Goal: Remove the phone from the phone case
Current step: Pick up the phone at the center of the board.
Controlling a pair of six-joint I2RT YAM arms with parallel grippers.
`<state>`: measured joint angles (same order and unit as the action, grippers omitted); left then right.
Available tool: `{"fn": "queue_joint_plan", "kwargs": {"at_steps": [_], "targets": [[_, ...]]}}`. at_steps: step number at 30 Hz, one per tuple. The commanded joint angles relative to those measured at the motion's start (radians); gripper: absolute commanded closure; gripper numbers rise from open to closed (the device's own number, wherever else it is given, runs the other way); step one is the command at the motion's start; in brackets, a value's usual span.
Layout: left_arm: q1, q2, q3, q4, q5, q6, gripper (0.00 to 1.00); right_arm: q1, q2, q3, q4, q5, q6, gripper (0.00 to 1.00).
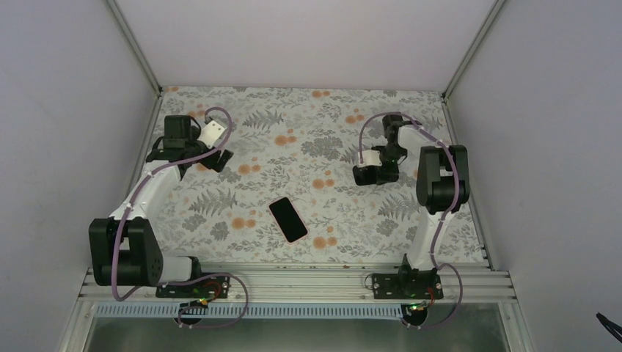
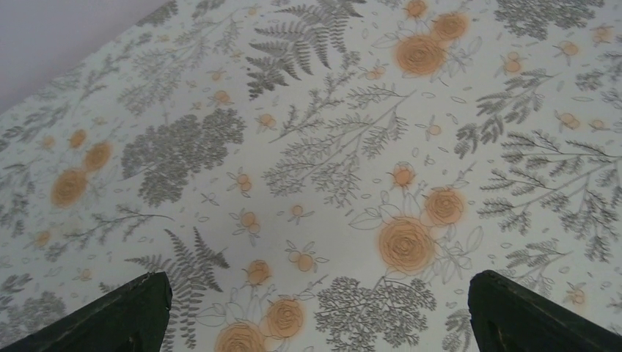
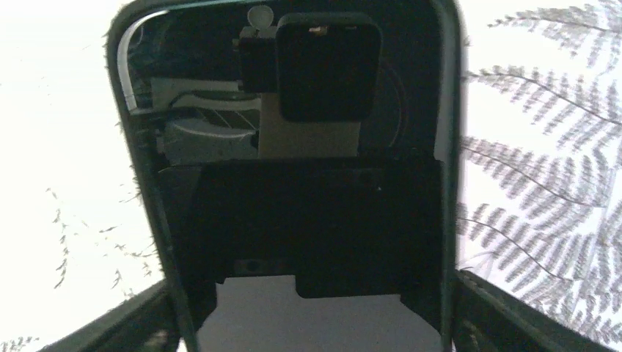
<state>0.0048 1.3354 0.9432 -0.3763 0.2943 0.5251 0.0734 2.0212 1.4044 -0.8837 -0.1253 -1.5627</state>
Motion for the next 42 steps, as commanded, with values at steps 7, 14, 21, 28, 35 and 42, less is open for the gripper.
{"fn": "queue_joint_plan", "kwargs": {"at_steps": [7,14,21,28,35,42], "targets": [[-0.05,0.119,0.198,-0.316,0.337,0.106,0.0,0.025,-0.03,-0.094,0.098,0.005,0.064,0.51],[-0.153,0.335,0.491,-0.645,0.581,0.175,0.0,0.151,-0.275,-0.325,0.419,-0.094,0.208,0.59],[-0.252,0.493,0.673,-0.823,0.681,0.173,0.0,0.377,-0.527,-0.5,0.744,-0.028,0.407,0.59],[-0.254,0.582,0.723,-0.869,0.787,0.167,0.0,0.51,-0.532,-0.41,0.829,0.057,0.522,0.6],[-0.278,0.592,0.732,-0.84,0.763,0.111,0.0,0.633,-0.455,-0.337,0.946,0.156,0.511,0.58],[-0.281,0.546,0.674,-0.715,0.676,0.023,0.0,0.711,-0.387,-0.271,0.976,0.196,0.51,0.56]]}}
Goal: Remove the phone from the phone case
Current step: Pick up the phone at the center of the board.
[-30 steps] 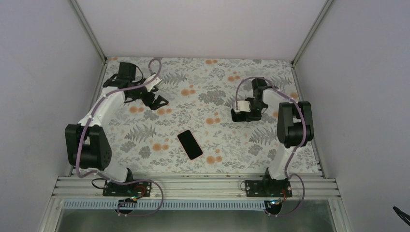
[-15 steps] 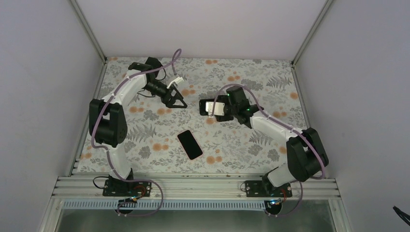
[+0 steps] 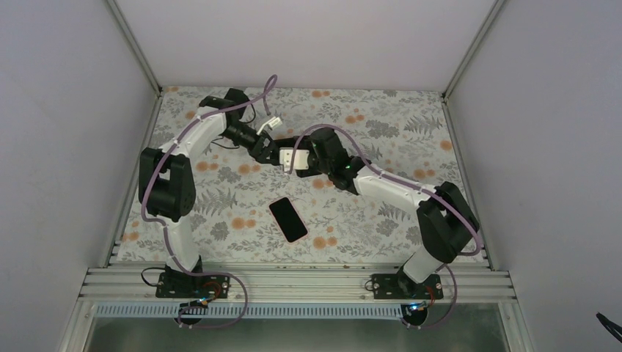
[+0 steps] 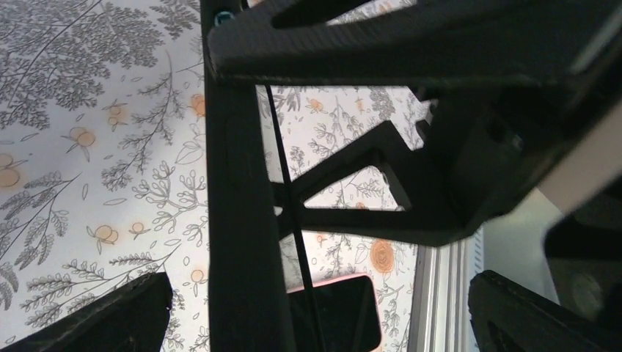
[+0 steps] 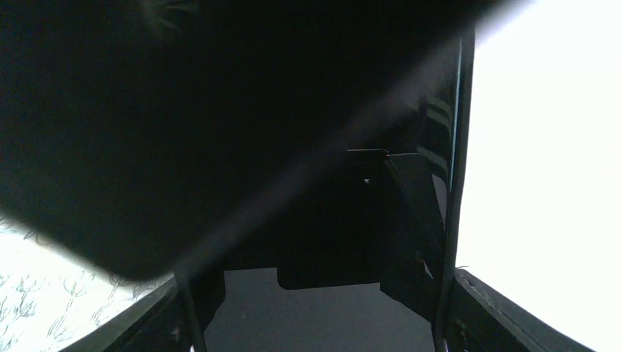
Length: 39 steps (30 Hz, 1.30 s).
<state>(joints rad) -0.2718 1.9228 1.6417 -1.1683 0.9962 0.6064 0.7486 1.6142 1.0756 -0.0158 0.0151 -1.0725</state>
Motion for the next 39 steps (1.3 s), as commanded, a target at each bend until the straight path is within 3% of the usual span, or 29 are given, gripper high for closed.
{"fn": "queue_joint_plan", "kwargs": {"at_steps": [1,5,8,10,16,23,29,39], "targets": [[-0.004,-0.044,-0.027,0.082,-0.028,-0.06,0.03,0.042,0.026,0.065,0.11,0.063,0.022,0.56],[-0.001,-0.042,-0.021,0.061,-0.025,-0.044,0.41,0.056,0.032,0.075,0.112,0.07,0.022,0.55],[0.004,-0.04,-0.027,0.052,-0.017,-0.032,0.77,0.056,0.019,0.07,0.107,0.068,0.022,0.54],[0.006,-0.038,-0.026,0.05,-0.013,-0.03,0.96,0.057,0.006,0.065,0.093,0.066,0.023,0.49],[0.015,-0.057,0.017,-0.02,-0.018,0.04,0.98,0.002,-0.086,0.031,-0.031,0.044,0.02,0.35],[0.004,-0.17,0.069,-0.13,-0.204,0.201,0.98,-0.282,-0.178,0.095,-0.385,-0.439,0.042,0.28],[-0.087,-0.34,-0.026,-0.025,-0.415,0.215,0.98,-0.341,-0.116,0.205,-0.69,-0.717,-0.037,0.29],[-0.152,-0.455,-0.194,0.084,-0.497,0.19,0.98,-0.387,-0.033,0.336,-0.723,-0.935,0.051,0.31]]}}
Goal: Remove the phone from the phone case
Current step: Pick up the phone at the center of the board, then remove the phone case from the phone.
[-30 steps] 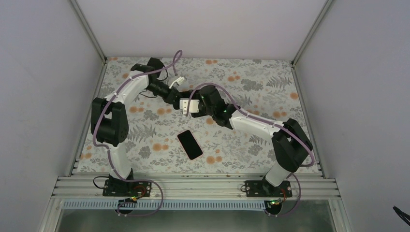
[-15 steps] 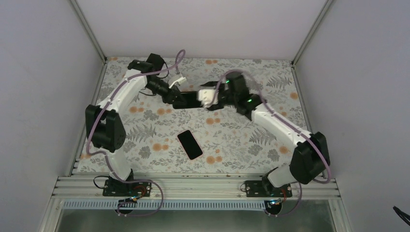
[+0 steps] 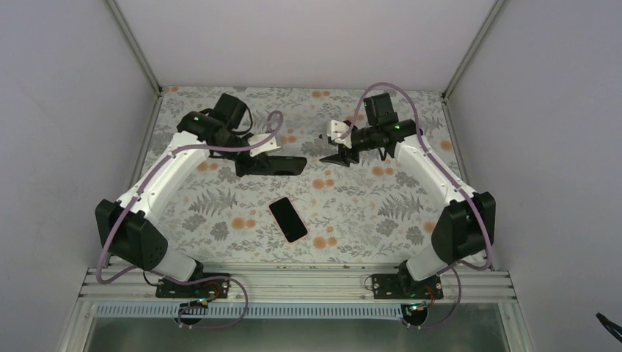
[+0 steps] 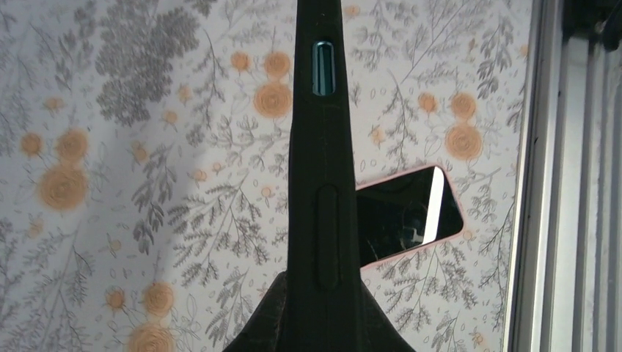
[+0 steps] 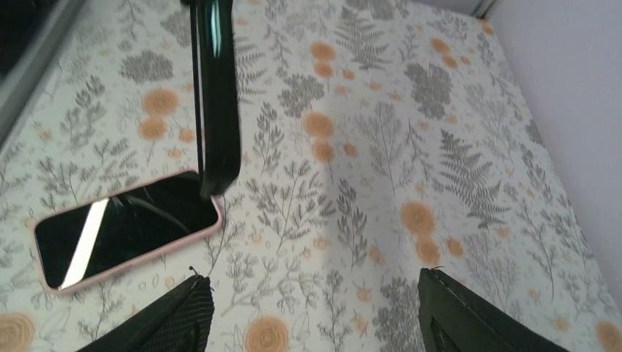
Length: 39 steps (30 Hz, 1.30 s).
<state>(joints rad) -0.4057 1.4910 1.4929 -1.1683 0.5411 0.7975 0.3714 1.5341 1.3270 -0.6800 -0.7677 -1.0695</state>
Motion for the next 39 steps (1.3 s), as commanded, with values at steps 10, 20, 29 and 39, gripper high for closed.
{"fn": "queue_joint_plan", "kwargs": {"at_steps": [10,20,29,39], "targets": [[-0.034,-0.035,-0.058,0.156,-0.049,-0.053,0.98,0.018,0.121,0.147,-0.094,-0.166,0.06,0.37],[-0.041,0.006,-0.011,0.168,-0.024,-0.074,0.98,0.028,0.121,0.121,-0.053,-0.145,0.082,0.41],[-0.056,0.018,0.0,0.159,-0.016,-0.075,0.98,0.032,0.121,0.111,0.028,-0.107,0.135,0.47],[-0.056,0.002,-0.002,0.184,-0.04,-0.088,0.98,0.032,0.122,0.103,0.022,-0.109,0.127,0.49]]}}
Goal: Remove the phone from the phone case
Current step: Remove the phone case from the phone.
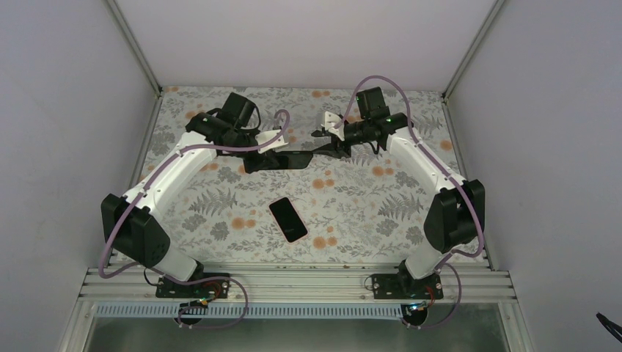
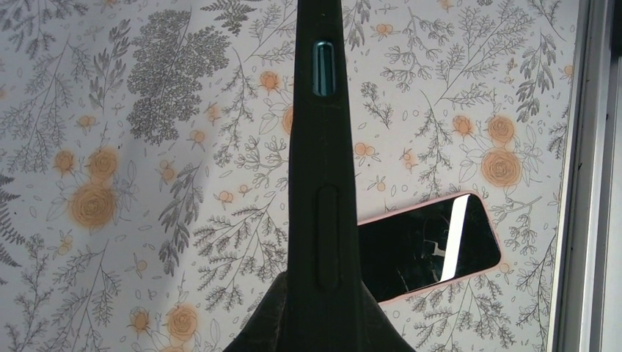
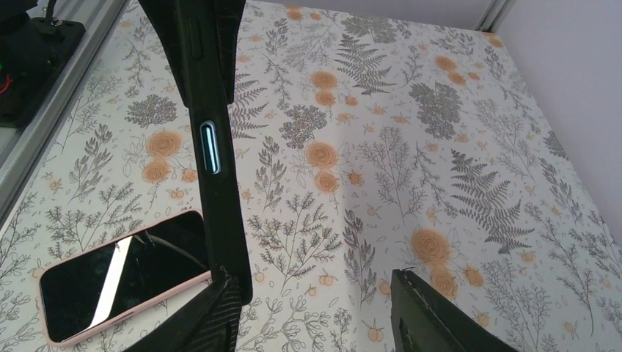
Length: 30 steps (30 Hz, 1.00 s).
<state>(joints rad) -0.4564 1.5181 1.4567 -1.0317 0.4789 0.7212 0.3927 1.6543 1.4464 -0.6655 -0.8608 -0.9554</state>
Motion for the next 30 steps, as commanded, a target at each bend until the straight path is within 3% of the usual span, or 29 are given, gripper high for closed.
{"fn": "queue_joint_plan", "kwargs": {"at_steps": [1,9,30], "targets": [[-0.005,-0.024,0.03,0.051,0.017,-0.012,0.98,0.011,-0.003,-0.022,0.009,-0.016,0.011,0.49],[-0.005,-0.02,0.022,0.063,0.003,-0.016,0.98,0.011,-0.055,-0.071,0.01,-0.006,0.001,0.48],[-0.005,-0.02,0.027,0.027,0.052,0.003,0.98,0.009,-0.008,-0.047,0.076,0.031,0.035,0.51]]}}
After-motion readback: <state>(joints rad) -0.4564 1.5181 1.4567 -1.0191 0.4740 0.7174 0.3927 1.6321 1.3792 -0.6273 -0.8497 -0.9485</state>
